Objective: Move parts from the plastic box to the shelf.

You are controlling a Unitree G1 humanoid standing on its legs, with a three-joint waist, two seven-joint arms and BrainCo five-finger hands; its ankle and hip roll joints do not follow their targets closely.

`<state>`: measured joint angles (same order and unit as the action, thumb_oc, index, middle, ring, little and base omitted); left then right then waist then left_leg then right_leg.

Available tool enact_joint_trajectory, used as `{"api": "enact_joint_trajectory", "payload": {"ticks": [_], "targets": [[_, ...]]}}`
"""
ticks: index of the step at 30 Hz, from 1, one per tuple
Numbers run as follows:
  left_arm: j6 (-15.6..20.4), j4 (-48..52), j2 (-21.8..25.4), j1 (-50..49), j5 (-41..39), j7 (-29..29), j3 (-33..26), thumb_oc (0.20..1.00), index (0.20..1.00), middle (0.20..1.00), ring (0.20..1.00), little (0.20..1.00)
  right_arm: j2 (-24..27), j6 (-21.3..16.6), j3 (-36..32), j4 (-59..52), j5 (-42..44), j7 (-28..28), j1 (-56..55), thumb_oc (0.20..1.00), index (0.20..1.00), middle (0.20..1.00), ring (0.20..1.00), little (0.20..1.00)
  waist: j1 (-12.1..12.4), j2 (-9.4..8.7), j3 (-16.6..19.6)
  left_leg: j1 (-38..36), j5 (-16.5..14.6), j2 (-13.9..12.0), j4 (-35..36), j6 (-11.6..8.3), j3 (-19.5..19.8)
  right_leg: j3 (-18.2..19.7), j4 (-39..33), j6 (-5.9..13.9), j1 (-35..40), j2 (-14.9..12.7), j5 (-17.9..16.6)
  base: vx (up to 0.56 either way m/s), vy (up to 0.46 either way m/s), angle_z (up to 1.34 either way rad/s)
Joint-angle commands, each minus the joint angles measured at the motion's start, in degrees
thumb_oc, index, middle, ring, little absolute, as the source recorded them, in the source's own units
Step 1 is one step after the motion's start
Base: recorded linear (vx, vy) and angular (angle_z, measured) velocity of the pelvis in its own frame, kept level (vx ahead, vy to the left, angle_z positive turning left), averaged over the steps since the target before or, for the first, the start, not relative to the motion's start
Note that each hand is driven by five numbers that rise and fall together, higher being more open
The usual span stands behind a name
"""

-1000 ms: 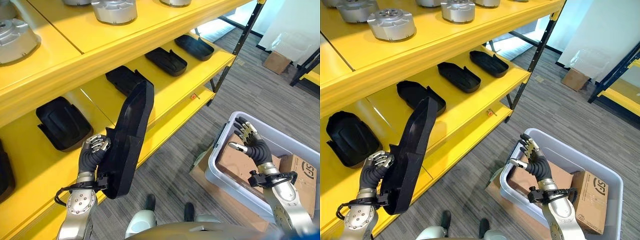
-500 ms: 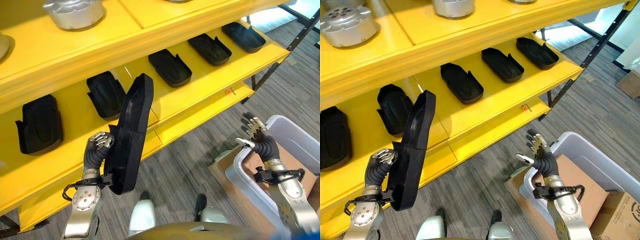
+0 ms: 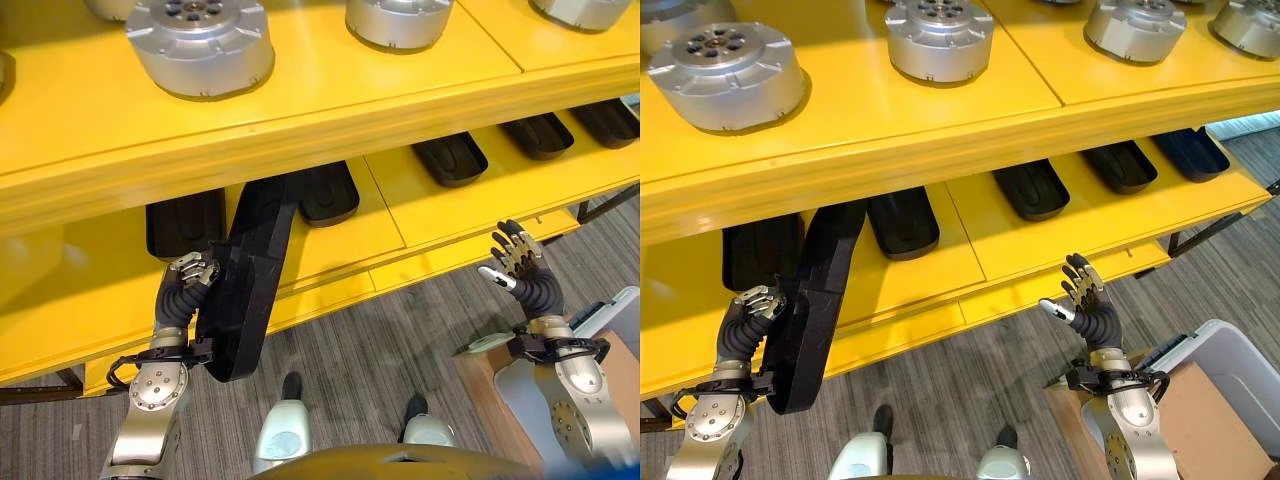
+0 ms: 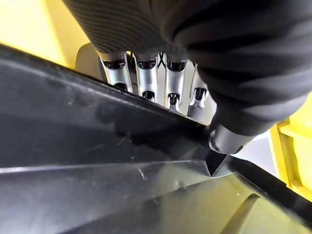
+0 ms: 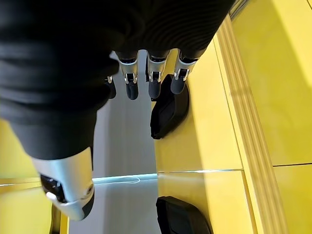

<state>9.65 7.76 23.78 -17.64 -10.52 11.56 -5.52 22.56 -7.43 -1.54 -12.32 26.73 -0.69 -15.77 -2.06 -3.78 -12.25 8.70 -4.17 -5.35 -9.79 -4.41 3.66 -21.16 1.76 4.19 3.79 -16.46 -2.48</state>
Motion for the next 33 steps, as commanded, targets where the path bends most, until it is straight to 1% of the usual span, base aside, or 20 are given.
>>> {"api": "enact_joint_trajectory", "payload": {"ticks": [1,3,5,8,10,12,13,14,15,16,17,18,19,20,22,23,24,26,28,33], "targets": [[3.9,6.2,-0.2,-1.3,0.8,0.4,-3.2,0.2,0.2,0.2,0.2,0.2,1.2,-1.6,-0.8,-1.1,-0.3,-1.5,1.2,1.0,1.0,1.0,1.0,1.0,0.9,0.73,2.8,-7.9,1.9,-3.5,8.6,0.17,-6.3,1.1,2.4,7.05,-2.0,-4.3,-1.1,0.04,0.158,0.08],[3.8,6.3,-0.2,-1.6,1.0,0.4,-3.4,0.2,0.2,0.2,0.2,0.2,1.2,-1.4,-0.7,-1.1,-0.5,-1.6,1.3,1.0,1.0,1.0,1.0,1.0,1.1,0.39,3.0,-7.5,1.5,-3.1,8.0,0.41,-6.1,0.8,2.2,7.29,-1.8,-4.7,-1.5,0.02,0.109,0.09],[3.7,6.1,0.3,-1.6,1.3,0.6,-3.7,0.2,0.2,0.2,0.2,0.2,1.2,-1.4,-0.6,-0.9,-0.7,-1.4,2.3,1.0,1.0,1.0,1.0,1.0,2.1,-0.66,2.8,-5.5,-0.4,-0.8,5.0,1.43,-5.2,0.1,2.1,8.11,-1.4,-6.4,-3.8,0.01,0.155,0.09],[3.8,6.1,0.3,-1.7,1.5,0.7,-4.0,0.2,0.2,0.2,0.2,0.2,0.8,-1.6,-0.8,-1.0,-0.8,-1.0,3.0,1.0,1.0,1.0,1.0,1.0,2.9,-1.05,2.5,-3.5,-2.0,1.7,2.2,2.54,-4.6,-0.3,2.3,8.75,-1.2,-8.4,-6.8,0.0,0.188,0.17],[3.8,5.7,0.5,-1.6,1.7,1.1,-4.0,0.2,0.2,0.2,0.2,0.2,0.0,-1.9,-0.9,-0.7,-1.1,-0.5,3.2,1.0,1.0,1.0,1.0,1.0,3.0,-0.98,2.5,-3.1,-2.7,3.8,2.1,3.86,-4.7,-0.1,2.7,9.03,-1.8,-10.1,-9.4,0.01,0.279,0.4],[3.9,5.8,0.6,-1.4,2.0,1.4,-4.1,0.2,0.2,0.2,0.2,0.2,-0.8,-1.8,-0.4,-0.4,-1.2,-0.4,3.4,1.0,1.0,1.0,1.0,1.0,3.0,-0.49,2.6,-3.8,-2.8,4.9,3.2,4.98,-5.0,0.4,4.0,8.72,-2.9,-11.4,-11.9,0.02,0.227,0.36],[3.8,5.8,0.6,-1.4,2.0,1.4,-4.1,0.2,0.2,0.2,0.2,0.2,-0.8,-1.8,-0.4,-0.4,-1.2,-0.4,3.4,1.0,1.0,1.0,1.0,1.0,3.0,-0.53,2.6,-3.9,-2.7,5.0,3.3,5.02,-5.1,0.5,4.1,8.75,-3.0,-11.5,-11.9,0.01,0.292,0.18],[4.1,5.8,0.7,-0.9,2.2,2.1,-4.3,0.2,0.2,0.2,0.2,0.2,-1.1,-1.9,0.5,0.2,-1.3,-0.1,4.2,1.0,1.0,1.0,1.0,1.0,3.1,0.68,2.2,-5.4,-2.1,5.3,5.3,6.13,-5.9,0.0,7.2,7.89,-4.6,-12.2,-12.6,0.0,0.321,0.1],[4.1,5.9,0.7,-0.6,2.2,2.5,-4.4,0.2,0.2,0.2,0.2,0.2,-1.3,-1.9,0.9,0.3,-1.4,-0.1,4.7,1.0,1.0,1.0,1.0,1.0,3.3,1.23,1.8,-6.1,-1.9,5.3,6.2,6.59,-6.5,-1.1,9.6,7.52,-5.4,-12.0,-12.0,0.07,0.412,-0.04],[4.1,5.8,0.6,-0.5,2.3,2.7,-4.6,0.2,0.2,0.2,0.2,0.2,-1.3,-1.9,1.3,0.5,-1.6,-0.1,4.9,1.0,1.0,1.0,1.0,1.0,3.4,1.97,1.8,-7.5,-2.7,5.0,7.4,6.85,-6.4,-1.0,12.0,7.92,-5.6,-10.7,-9.5,0.0,0.28,-0.24],[4.2,5.9,0.4,-0.2,2.3,2.7,-4.5,0.2,0.2,0.2,0.2,0.2,-1.2,-1.9,1.5,0.6,-1.7,-0.3,5.2,1.0,1.0,1.0,1.0,1.0,3.0,2.43,1.4,-7.7,-0.8,5.2,8.5,7.37,-7.1,0.0,14.2,5.62,-7.0,-8.2,-6.9,0.01,0.243,-0.3],[4.3,5.8,0.4,0.1,2.1,2.8,-4.3,0.2,0.2,0.2,0.2,0.2,-1.2,-1.9,1.6,0.8,-1.4,-0.4,5.3,1.0,1.0,1.0,1.0,1.0,2.3,2.74,1.4,-8.0,0.0,5.2,9.3,7.59,-6.9,2.2,14.7,4.58,-8.0,-4.3,-3.4,-0.06,0.204,-0.22],[4.3,5.4,0.4,0.6,2.0,2.9,-3.8,0.2,0.2,0.2,0.2,0.2,-1.1,-1.9,1.8,0.9,-1.0,-0.7,5.6,1.0,1.0,1.0,1.0,1.0,1.5,2.98,1.4,-8.5,1.1,5.3,10.5,7.65,-6.6,5.0,15.5,3.48,-9.8,1.3,0.3,0.01,0.139,-0.21],[4.2,5.5,0.2,0.8,1.9,2.8,-3.9,0.2,0.2,0.2,0.2,0.2,-0.9,-1.9,2.2,0.9,-0.8,-1.0,5.9,1.0,1.0,1.0,1.0,1.0,1.9,3.04,1.5,-9.3,1.8,5.2,11.8,7.54,-7.3,5.1,16.2,3.13,-10.4,3.7,2.3,-0.01,0.094,-0.15],[3.9,5.4,-0.4,0.3,1.9,2.3,-3.9,0.2,0.2,0.2,0.2,0.2,-0.5,-1.9,2.8,0.5,-0.3,-1.8,5.8,1.0,1.0,1.0,1.0,1.0,1.8,3.1,1.9,-10.1,3.0,5.3,13.4,7.14,-7.6,4.7,15.7,1.28,-9.7,8.2,6.5,-0.02,0.039,-0.16],[3.7,5.4,-0.7,0.2,1.6,2.2,-3.9,0.2,0.2,0.2,0.2,0.2,-0.3,-1.9,3.0,0.6,-0.3,-2.0,5.9,1.0,1.0,1.0,1.0,1.0,1.6,2.98,2.1,-10.1,3.1,5.5,13.5,7.03,-7.4,5.7,15.3,1.12,-10.0,10.0,7.4,-0.01,-0.019,-0.2],[3.6,5.1,-1.2,0.2,1.1,2.2,-3.6,0.2,0.2,0.2,0.2,0.2,-0.2,-2.2,3.2,0.7,-0.1,-1.8,5.8,1.0,1.0,1.0,1.0,1.0,1.2,2.55,2.4,-9.8,3.0,5.8,13.1,6.83,-7.0,8.5,12.7,0.77,-9.3,12.0,8.2,-0.01,-0.044,-0.18],[3.9,4.7,-1.3,0.2,0.9,1.8,-3.1,0.2,0.2,0.2,0.2,0.2,-0.2,-2.2,3.3,0.4,0.3,-1.9,5.4,1.0,1.0,1.0,1.0,1.0,0.3,1.98,2.6,-9.5,2.8,6.3,12.6,6.69,-6.0,15.3,7.3,0.47,-8.9,14.5,7.2,0.01,-0.064,0.01],[4.3,5.0,-2.1,-0.6,1.4,1.6,-3.1,0.2,0.2,0.2,0.2,0.2,-0.2,-2.0,3.5,0.0,0.5,-2.1,5.0,1.0,1.0,1.0,1.0,1.0,0.6,1.55,3.3,-9.4,3.0,6.7,12.6,6.79,-6.4,15.6,3.7,0.35,-7.1,14.2,5.7,0.0,-0.065,0.27],[4.2,5.7,-2.7,-2.5,0.8,1.3,-3.4,0.2,0.2,0.2,0.2,0.2,0.2,-1.6,2.9,-0.6,1.3,-2.5,3.5,1.0,1.0,1.0,1.0,1.0,1.1,1.81,4.7,-10.3,2.7,6.5,12.6,6.6,-6.9,15.1,-0.1,0.34,-4.1,14.4,5.1,0.02,-0.084,0.04]]}}
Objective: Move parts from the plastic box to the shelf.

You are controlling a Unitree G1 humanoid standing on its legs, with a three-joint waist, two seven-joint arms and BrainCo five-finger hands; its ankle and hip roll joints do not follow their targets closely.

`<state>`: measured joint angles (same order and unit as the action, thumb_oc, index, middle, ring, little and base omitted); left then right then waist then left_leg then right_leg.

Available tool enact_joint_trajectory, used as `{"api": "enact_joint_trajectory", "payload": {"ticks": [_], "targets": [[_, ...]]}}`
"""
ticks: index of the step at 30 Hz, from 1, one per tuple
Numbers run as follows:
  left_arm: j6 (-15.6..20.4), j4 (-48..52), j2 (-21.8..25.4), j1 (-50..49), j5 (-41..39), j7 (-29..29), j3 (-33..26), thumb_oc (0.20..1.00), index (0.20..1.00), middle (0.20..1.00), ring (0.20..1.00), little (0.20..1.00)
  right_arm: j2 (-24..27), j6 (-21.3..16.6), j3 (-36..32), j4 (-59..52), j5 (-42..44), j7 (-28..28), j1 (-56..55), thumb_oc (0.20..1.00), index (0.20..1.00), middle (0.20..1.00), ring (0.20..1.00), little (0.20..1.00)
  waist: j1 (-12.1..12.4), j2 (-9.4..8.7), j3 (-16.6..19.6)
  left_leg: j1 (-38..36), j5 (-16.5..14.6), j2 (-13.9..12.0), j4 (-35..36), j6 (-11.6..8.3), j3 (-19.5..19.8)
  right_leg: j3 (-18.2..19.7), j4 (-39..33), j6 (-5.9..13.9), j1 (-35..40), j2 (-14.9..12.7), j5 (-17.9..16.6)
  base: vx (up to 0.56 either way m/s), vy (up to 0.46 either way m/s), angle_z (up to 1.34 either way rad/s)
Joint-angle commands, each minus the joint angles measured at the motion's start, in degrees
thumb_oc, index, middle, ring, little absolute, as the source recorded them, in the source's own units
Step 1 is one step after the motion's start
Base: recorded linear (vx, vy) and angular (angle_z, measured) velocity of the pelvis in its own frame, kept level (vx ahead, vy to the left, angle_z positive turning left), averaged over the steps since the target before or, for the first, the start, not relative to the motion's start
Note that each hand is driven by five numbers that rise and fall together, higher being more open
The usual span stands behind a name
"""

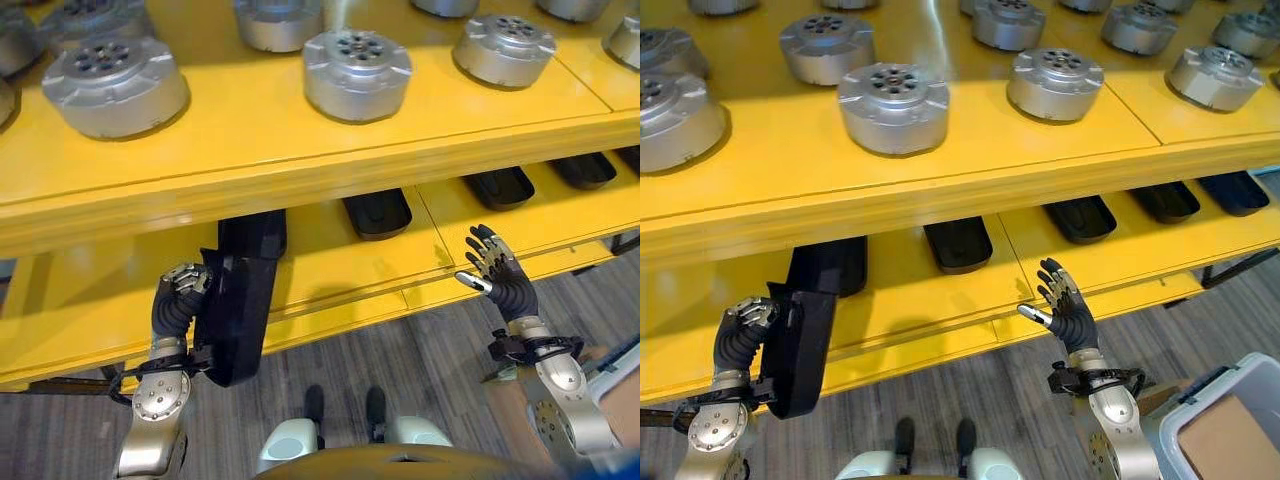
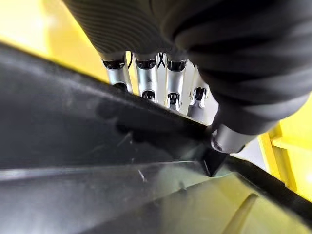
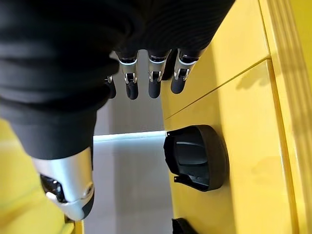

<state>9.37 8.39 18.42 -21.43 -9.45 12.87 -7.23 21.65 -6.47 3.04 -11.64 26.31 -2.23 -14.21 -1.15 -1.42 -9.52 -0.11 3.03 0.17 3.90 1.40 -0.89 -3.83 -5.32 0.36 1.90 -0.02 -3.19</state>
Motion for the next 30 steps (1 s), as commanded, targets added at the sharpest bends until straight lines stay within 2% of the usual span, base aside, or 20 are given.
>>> {"api": "enact_joint_trajectory", "payload": {"ticks": [1,4,7,8,10,11,12,14,15,16,19,20,21,23,26,30], "targets": [[4.4,5.0,2.6,1.3,-0.6,-0.1,-1.5,0.2,0.2,0.2,0.2,0.2,1.2,-2.4,-1.8,-1.3,1.9,-0.9,1.7,1.0,1.0,1.0,1.0,1.0,0.0,-0.6,2.0,-1.3,-4.8,0.9,-1.9,0.62,-2.2,-2.5,6.6,3.96,-1.8,-2.0,5.9,-0.02,-0.104,-0.01],[4.2,4.7,2.6,1.7,-1.1,-0.1,-1.0,0.2,0.2,0.2,0.2,0.2,1.7,-2.5,-2.3,-1.6,2.0,-0.9,1.2,1.0,1.0,1.0,1.0,1.0,-0.2,-0.76,1.3,0.3,-6.0,0.9,-6.3,0.0,-1.4,-3.4,6.1,3.23,-1.0,-2.2,6.0,-0.05,-0.092,0.05],[4.4,4.3,2.4,2.8,-1.3,-0.2,0.2,0.2,0.2,0.2,0.2,0.2,2.8,-2.9,-3.0,-1.7,2.2,-0.6,0.9,1.0,1.0,1.0,1.0,1.0,-0.3,-0.81,-0.3,3.8,-7.3,2.2,-13.7,-1.56,-0.1,-4.9,6.4,2.25,-0.8,-2.8,6.4,-0.11,-0.069,0.37],[4.3,4.3,2.5,3.6,-1.3,-0.2,0.5,0.2,0.2,0.2,0.2,0.2,3.4,-3.1,-3.3,-1.8,2.1,-0.4,1.2,1.0,1.0,1.0,1.0,1.0,-0.2,-1.22,-1.4,5.2,-7.4,1.8,-18.5,-2.74,0.5,-5.1,6.9,1.49,-1.1,-3.3,6.5,-0.14,-0.048,0.48],[4.4,4.3,2.5,4.0,-1.4,-0.1,0.7,0.2,0.2,0.2,0.2,0.2,3.6,-3.2,-3.3,-1.7,2.2,-0.1,1.4,1.0,1.0,1.0,1.0,1.0,-0.4,-1.3,-1.7,5.5,-8.1,0.7,-19.9,-2.91,0.8,-5.4,7.3,1.38,-1.3,-3.5,6.6,-0.1,-0.002,0.4],[4.4,4.2,2.6,4.2,-1.4,0.1,0.7,0.2,0.2,0.2,0.2,0.2,3.7,-3.4,-3.4,-1.6,2.2,0.1,1.6,1.0,1.0,1.0,1.0,1.0,-0.6,-1.63,-1.9,5.2,-8.4,-0.9,-20.4,-2.8,0.7,-5.5,7.7,1.41,-1.5,-4.0,6.6,-0.08,0.051,0.27],[4.5,4.4,2.5,4.0,-1.3,0.2,0.6,0.2,0.2,0.2,0.2,0.2,3.7,-3.4,-3.5,-1.5,2.3,0.3,1.7,1.0,1.0,1.0,1.0,1.0,-0.8,-1.9,-2.0,4.2,-8.3,-3.6,-20.3,-2.71,0.6,-5.5,8.3,1.41,-1.5,-4.5,6.8,-0.08,0.077,0.11],[4.6,4.6,2.3,3.5,-1.3,0.6,0.4,0.2,0.2,0.2,0.2,0.2,3.8,-3.2,-3.6,-1.1,2.6,0.5,1.7,1.0,1.0,1.0,1.0,1.0,-1.1,-1.98,-1.2,2.8,-5.2,-8.5,-17.7,-3.32,1.6,-5.8,9.0,1.95,-2.2,-5.6,7.1,-0.04,0.119,0.09],[4.5,4.7,2.2,3.4,-1.4,1.2,0.1,0.2,0.2,0.2,0.2,0.2,4.0,-3.2,-3.7,-0.9,2.7,0.8,1.9,1.0,1.0,1.0,1.0,1.0,-1.3,-1.59,-0.7,2.1,-2.4,-11.5,-15.2,-4.25,2.8,-5.9,9.8,2.37,-2.9,-6.1,7.5,-0.02,0.194,0.2],[4.4,5.1,2.2,3.5,-1.6,1.7,-0.3,0.2,0.2,0.2,0.2,0.2,4.6,-3.2,-3.8,-0.8,2.5,1.0,2.3,1.0,1.0,1.0,1.0,1.0,-1.5,-1.11,-0.4,2.0,1.5,-16.0,-12.2,-5.29,3.8,-6.2,11.2,2.98,-3.9,-7.0,8.1,-0.03,0.203,0.18],[4.2,5.5,1.8,4.1,-1.9,2.2,-0.4,0.2,0.2,0.2,0.2,0.2,5.6,-3.6,-4.0,-0.4,2.6,2.4,3.7,1.0,1.0,1.0,1.0,1.0,-2.4,0.99,0.0,0.7,9.8,-22.4,-4.7,-7.88,3.0,-7.3,16.0,3.8,-7.2,-8.3,9.8,-0.05,0.226,0.31],[4.2,5.5,2.0,5.1,-1.9,2.6,0.0,0.2,0.2,0.2,0.2,0.2,5.7,-4.0,-4.2,-0.3,2.8,3.2,4.5,1.0,1.0,1.0,1.0,1.0,-2.7,1.69,-0.2,0.9,12.3,-23.6,-2.9,-8.72,2.0,-7.6,18.2,3.82,-8.7,-8.9,10.5,-0.06,0.228,0.51],[4.3,5.2,1.9,5.4,-1.9,2.4,0.1,0.2,0.2,0.2,0.2,0.2,5.5,-4.2,-4.2,-0.4,3.0,3.2,4.5,1.0,1.0,1.0,1.0,1.0,-2.8,2.31,0.1,-0.4,11.1,-23.5,-1.3,-9.03,1.1,-8.0,19.4,4.0,-9.6,-9.0,11.0,-0.03,0.202,0.46],[4.4,5.3,1.9,5.3,-1.6,2.1,0.4,0.2,0.2,0.2,0.2,0.2,5.1,-4.3,-4.5,-0.7,2.9,3.4,4.4,1.0,1.0,1.0,1.0,1.0,-2.6,3.38,0.6,-0.5,10.5,-23.5,0.7,-10.75,0.4,-8.0,21.8,4.39,-10.5,-9.2,11.4,0.04,0.198,0.4],[4.7,5.4,2.1,4.9,-1.1,1.6,0.1,0.2,0.2,0.2,0.2,0.2,4.3,-4.3,-5.0,-1.2,2.6,3.1,3.6,1.0,1.0,1.0,1.0,1.0,-2.2,3.42,0.7,-1.0,7.3,-22.4,0.7,-11.25,-0.3,-8.5,21.8,4.99,-9.5,-10.5,11.1,0.06,0.164,0.23],[4.9,5.6,2.7,4.1,-1.0,1.4,-0.3,0.2,0.2,0.2,0.2,0.2,3.2,-3.8,-5.5,-1.6,1.9,2.6,2.4,1.0,1.0,1.0,1.0,1.0,-1.6,2.6,0.9,-2.3,2.8,-19.4,0.5,-10.48,-0.7,-9.2,19.4,7.06,-6.7,-13.0,9.5,0.1,0.172,0.24]]}}
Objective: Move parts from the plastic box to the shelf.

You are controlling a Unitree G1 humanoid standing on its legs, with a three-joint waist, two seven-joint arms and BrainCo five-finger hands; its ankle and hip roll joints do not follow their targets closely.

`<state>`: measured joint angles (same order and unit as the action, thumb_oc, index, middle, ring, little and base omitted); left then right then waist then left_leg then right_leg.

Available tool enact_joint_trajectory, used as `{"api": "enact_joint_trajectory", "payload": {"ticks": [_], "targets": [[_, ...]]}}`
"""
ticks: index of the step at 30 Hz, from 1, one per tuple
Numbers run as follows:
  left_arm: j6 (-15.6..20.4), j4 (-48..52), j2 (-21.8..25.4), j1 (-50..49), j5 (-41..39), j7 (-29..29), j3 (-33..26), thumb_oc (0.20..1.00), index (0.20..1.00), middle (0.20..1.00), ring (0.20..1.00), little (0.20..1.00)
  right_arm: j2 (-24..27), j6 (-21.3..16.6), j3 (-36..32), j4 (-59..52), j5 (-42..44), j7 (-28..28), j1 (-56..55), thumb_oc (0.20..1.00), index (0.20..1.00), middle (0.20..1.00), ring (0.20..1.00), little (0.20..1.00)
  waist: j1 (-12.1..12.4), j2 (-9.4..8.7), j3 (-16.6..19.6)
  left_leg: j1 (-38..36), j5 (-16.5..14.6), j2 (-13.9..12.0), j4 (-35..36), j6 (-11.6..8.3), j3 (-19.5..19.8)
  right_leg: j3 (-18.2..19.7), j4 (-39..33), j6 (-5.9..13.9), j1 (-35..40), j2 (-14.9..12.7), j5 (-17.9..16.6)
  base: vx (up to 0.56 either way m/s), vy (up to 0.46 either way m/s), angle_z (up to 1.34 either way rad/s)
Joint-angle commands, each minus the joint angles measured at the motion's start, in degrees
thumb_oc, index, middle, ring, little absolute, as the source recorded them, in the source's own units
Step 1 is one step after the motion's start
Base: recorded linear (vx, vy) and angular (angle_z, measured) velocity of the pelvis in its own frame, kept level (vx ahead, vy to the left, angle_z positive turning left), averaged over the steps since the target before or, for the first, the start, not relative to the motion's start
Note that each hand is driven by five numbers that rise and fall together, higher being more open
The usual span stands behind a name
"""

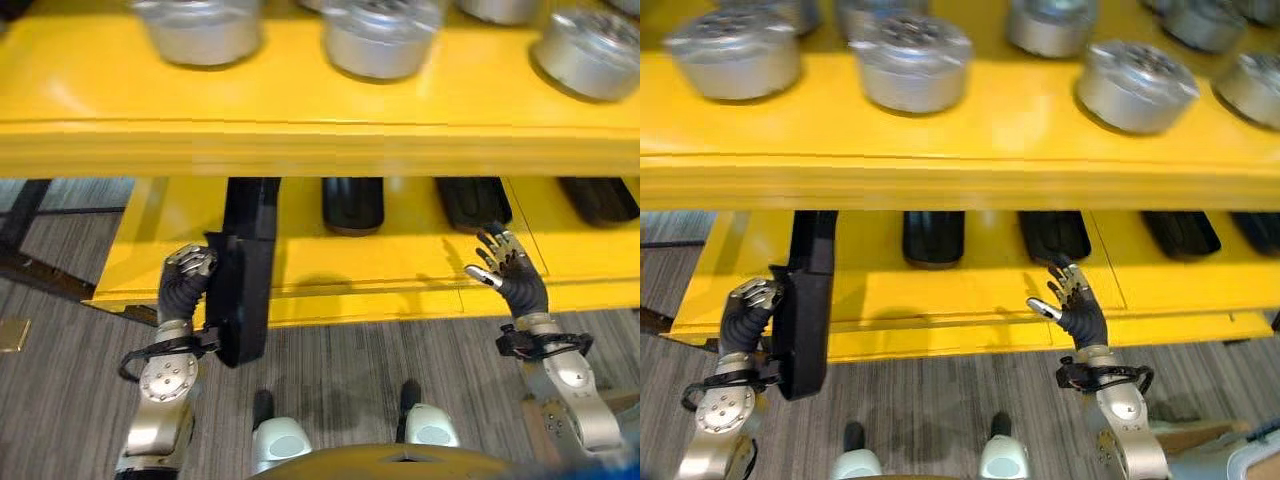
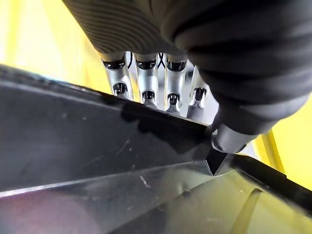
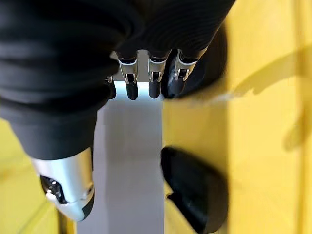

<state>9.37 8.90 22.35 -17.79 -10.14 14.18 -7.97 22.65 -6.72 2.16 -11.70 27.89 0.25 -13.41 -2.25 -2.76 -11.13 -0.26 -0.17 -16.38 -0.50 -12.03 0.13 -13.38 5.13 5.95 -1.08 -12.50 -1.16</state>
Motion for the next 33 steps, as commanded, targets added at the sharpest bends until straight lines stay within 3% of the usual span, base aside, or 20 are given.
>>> {"api": "enact_joint_trajectory", "payload": {"ticks": [1,8,12,23,33], "targets": [[4.8,5.1,-1.1,0.4,-0.2,0.3,0.3,0.2,0.2,0.2,0.2,0.2,2.0,-3.4,-4.7,-1.6,0.1,0.0,1.5,1.0,1.0,1.0,1.0,1.0,-0.4,3.71,2.5,-2.4,5.1,-2.3,4.7,3.2,-2.1,0.2,8.6,2.04,-3.3,-1.2,7.0,0.08,0.167,-0.02],[4.4,4.7,-0.4,0.7,-0.5,0.8,-0.1,0.2,0.2,0.2,0.2,0.2,0.7,-2.5,-4.9,-1.9,-0.3,-0.8,0.5,1.0,1.0,1.0,1.0,1.0,-0.3,1.31,1.7,-1.3,-0.2,1.0,-1.0,4.74,-3.4,0.0,6.5,4.43,-0.7,-4.7,5.1,0.06,0.122,-0.06],[4.4,4.8,0.1,1.4,-0.5,1.3,-0.2,0.2,0.2,0.2,0.2,0.2,0.3,-2.3,-5.3,-2.0,-0.4,-1.1,-0.2,1.0,1.0,1.0,1.0,1.0,-0.3,0.3,1.6,-0.2,-1.6,1.9,-3.0,5.2,-3.4,0.2,5.4,5.01,0.0,-5.4,4.5,0.05,0.073,-0.04],[3.9,1.8,2.4,9.6,1.2,5.4,1.5,0.2,0.2,0.2,0.2,0.2,0.1,-1.8,-4.1,-2.8,0.1,-1.8,-0.3,1.0,1.0,1.0,1.0,1.0,-1.1,-1.29,0.6,3.3,-3.8,3.8,-7.3,5.56,-3.8,0.2,4.5,5.53,-0.4,-6.7,3.3,0.02,0.027,0.02],[3.1,-5.9,3.6,20.5,2.8,11.6,1.6,0.2,0.2,0.2,0.2,0.2,0.5,-1.7,-2.3,-2.7,1.1,-1.2,2.7,1.0,1.0,1.0,1.0,1.0,-2.4,-1.49,-3.6,10.4,-4.2,4.5,-12.6,5.38,-3.5,1.3,6.6,5.44,-5.9,-7.6,2.5,-0.07,0.024,-0.02]]}}
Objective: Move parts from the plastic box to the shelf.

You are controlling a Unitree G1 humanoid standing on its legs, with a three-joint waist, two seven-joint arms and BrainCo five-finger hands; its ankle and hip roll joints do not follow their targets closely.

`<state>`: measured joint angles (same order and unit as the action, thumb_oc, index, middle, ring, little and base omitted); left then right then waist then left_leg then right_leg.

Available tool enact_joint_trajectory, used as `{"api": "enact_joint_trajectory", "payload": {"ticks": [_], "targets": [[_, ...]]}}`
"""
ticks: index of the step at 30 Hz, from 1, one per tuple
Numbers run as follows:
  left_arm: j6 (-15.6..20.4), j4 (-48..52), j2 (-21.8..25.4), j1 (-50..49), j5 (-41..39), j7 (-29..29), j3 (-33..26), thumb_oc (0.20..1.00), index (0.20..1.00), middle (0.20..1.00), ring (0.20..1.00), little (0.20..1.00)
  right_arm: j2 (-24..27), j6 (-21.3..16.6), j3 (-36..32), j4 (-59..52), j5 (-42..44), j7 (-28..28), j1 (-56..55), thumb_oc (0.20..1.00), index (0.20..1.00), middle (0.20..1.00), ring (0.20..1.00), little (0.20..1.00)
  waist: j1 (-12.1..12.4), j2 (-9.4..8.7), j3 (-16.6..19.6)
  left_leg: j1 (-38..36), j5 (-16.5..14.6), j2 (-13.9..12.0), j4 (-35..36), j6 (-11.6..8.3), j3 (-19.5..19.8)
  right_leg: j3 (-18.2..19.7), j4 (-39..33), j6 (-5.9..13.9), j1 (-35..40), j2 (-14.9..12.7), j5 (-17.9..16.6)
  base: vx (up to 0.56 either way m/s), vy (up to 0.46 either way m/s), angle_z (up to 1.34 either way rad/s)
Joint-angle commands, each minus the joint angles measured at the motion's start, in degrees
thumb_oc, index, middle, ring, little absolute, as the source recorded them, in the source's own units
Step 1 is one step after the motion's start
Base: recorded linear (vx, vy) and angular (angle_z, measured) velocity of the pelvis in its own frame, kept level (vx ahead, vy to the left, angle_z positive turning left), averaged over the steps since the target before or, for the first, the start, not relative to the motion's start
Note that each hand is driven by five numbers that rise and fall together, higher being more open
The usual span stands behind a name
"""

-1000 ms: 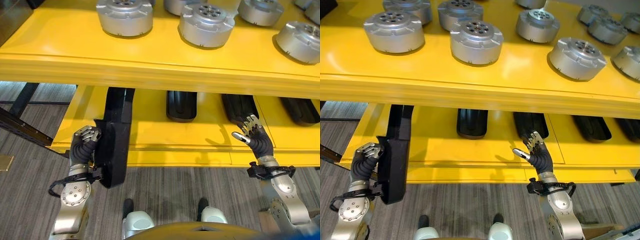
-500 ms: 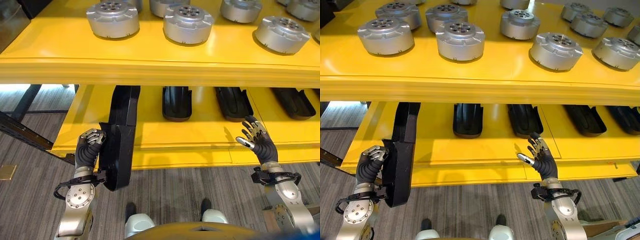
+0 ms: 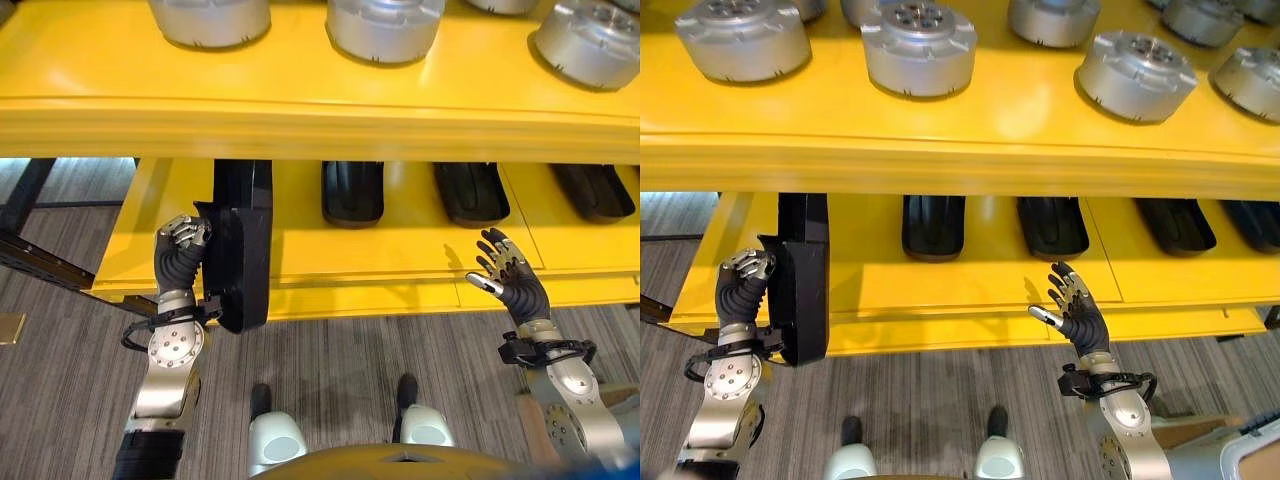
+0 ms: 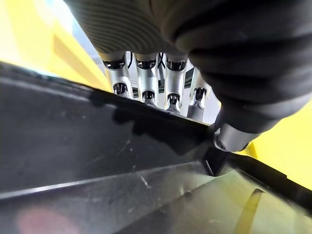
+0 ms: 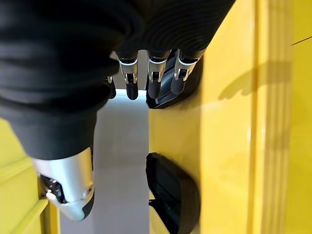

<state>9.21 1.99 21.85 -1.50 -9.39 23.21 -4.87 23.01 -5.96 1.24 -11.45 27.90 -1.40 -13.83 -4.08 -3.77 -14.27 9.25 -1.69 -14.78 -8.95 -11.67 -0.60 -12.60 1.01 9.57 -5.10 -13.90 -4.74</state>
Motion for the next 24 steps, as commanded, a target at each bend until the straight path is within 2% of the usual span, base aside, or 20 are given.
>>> {"api": "enact_joint_trajectory", "payload": {"ticks": [1,14,17,24], "targets": [[3.0,-0.1,4.8,6.0,2.9,3.8,-1.7,0.2,0.2,0.2,0.2,0.2,0.1,-2.6,-0.8,-2.8,1.3,0.6,3.8,1.0,1.0,1.0,1.0,1.0,-0.8,-0.47,-1.1,1.7,-2.6,3.0,-4.5,5.07,-3.0,0.6,10.8,1.77,-2.7,-6.3,5.9,-0.05,0.027,0.01],[2.2,-6.1,8.1,16.8,3.0,8.8,-2.1,0.2,0.2,0.2,0.2,0.2,0.4,-2.5,2.2,-2.5,2.0,0.6,6.6,1.0,1.0,1.0,1.0,1.0,-1.8,-1.19,-4.4,6.1,-3.0,3.3,-8.0,5.35,-3.0,1.8,12.5,1.7,-6.6,-6.9,5.4,-0.04,0.016,-0.01],[1.9,-8.6,10.8,19.9,2.6,10.9,-3.3,0.2,0.2,0.2,0.2,0.2,0.9,-2.4,3.2,-2.4,2.2,0.2,6.8,1.0,1.0,1.0,1.0,1.0,-2.0,-1.3,-5.0,7.2,-3.3,3.4,-9.0,5.3,-2.8,2.0,13.0,1.63,-7.3,-6.9,5.4,-0.02,0.009,-0.03],[0.7,-12.8,17.1,26.5,1.0,11.6,-3.2,0.2,0.2,0.2,0.2,0.2,1.3,-1.8,4.1,-2.1,2.8,-0.3,7.3,1.0,1.0,1.0,1.0,1.0,-2.3,-1.25,-5.9,9.5,-3.7,3.5,-11.0,5.25,-2.4,2.0,13.8,1.75,-8.4,-6.9,5.7,0.0,0.0,0.0]]}}
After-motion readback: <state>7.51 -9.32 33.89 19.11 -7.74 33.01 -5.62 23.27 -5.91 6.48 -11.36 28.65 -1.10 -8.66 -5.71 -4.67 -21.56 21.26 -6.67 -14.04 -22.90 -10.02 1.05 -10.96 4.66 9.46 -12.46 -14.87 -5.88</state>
